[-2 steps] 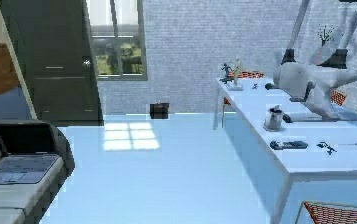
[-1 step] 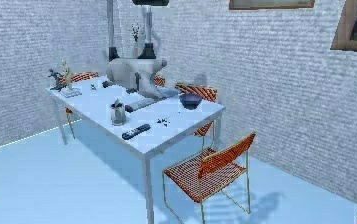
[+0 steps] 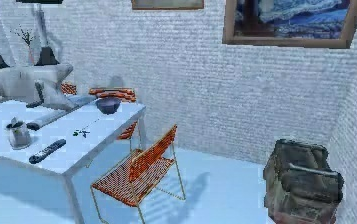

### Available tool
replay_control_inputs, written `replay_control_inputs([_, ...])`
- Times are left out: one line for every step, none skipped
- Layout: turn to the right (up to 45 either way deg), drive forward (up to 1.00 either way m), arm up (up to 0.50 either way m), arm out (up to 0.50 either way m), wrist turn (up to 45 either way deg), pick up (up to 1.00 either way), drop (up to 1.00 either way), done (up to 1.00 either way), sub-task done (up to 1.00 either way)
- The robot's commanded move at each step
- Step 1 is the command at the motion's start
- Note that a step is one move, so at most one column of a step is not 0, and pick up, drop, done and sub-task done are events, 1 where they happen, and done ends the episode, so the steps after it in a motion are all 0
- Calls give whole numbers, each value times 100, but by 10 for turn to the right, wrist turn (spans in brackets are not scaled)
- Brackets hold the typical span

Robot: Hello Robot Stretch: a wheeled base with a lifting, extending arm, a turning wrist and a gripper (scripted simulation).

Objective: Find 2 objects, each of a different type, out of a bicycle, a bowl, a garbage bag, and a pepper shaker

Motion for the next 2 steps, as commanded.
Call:
replay_control_inputs([0,55,0,0,0,0,0,0,0])
replay_control_inputs([-270,0,0,0,0,0,0,0,0])
